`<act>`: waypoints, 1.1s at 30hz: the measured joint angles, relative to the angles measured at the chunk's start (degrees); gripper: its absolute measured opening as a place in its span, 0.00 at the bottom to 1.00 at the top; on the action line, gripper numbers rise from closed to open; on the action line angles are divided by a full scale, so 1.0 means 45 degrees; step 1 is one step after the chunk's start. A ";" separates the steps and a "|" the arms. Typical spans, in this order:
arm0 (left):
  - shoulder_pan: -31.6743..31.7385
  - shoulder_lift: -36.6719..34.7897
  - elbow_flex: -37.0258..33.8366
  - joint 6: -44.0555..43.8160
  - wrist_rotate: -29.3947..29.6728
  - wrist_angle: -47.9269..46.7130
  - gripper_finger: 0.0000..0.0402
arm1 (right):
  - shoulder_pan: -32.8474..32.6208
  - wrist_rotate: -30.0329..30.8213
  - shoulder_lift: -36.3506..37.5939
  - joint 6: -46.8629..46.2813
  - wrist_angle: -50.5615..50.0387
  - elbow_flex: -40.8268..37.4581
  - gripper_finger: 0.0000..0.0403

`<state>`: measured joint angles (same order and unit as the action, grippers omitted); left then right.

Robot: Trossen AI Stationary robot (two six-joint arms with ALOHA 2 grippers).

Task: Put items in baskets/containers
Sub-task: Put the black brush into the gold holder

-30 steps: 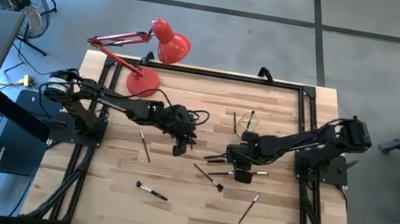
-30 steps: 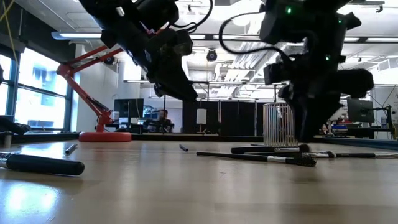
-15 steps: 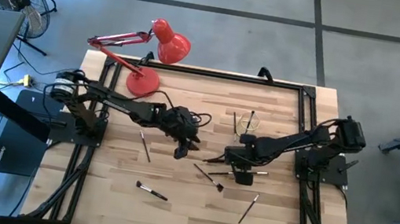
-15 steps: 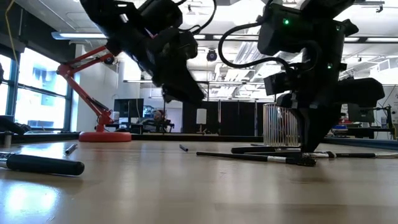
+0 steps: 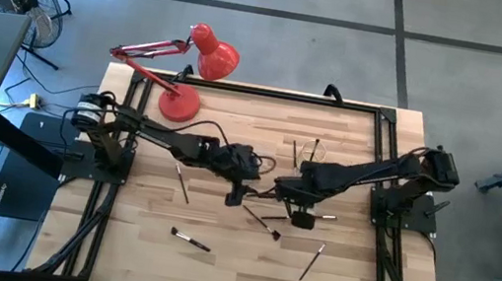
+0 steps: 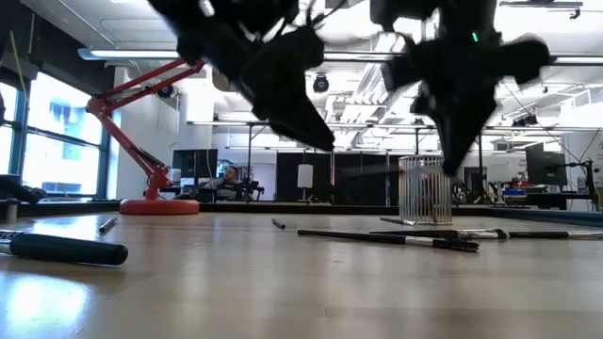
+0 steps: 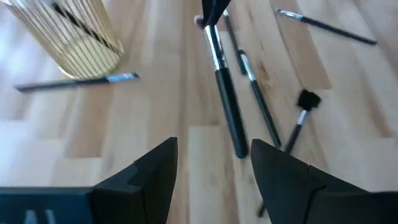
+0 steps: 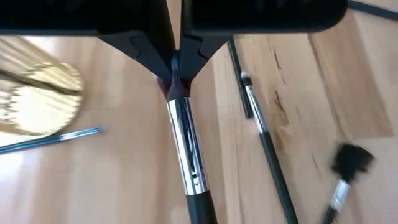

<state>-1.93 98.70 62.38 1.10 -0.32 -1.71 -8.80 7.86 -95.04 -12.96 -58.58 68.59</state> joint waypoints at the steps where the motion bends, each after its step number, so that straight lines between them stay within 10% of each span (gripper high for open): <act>1: -0.0134 0.0000 0.0308 0.0082 0.0454 -0.0285 0.50 | 0.0000 0.0175 0.0004 0.0016 -0.0343 0.0372 0.01; 24: -0.0494 0.1636 0.3622 0.0137 0.3159 -0.3785 0.50 | 0.0000 0.2128 0.0004 0.0587 -0.1650 0.2895 0.00; 33: -0.0495 0.1637 0.3661 0.0038 0.3139 -0.3357 0.34 | 0.0000 0.2034 -0.0055 0.0558 -0.1644 0.2906 0.00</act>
<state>-4.16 106.06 78.85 1.27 13.80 -16.82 -8.80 17.02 -95.29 -10.45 -65.98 81.67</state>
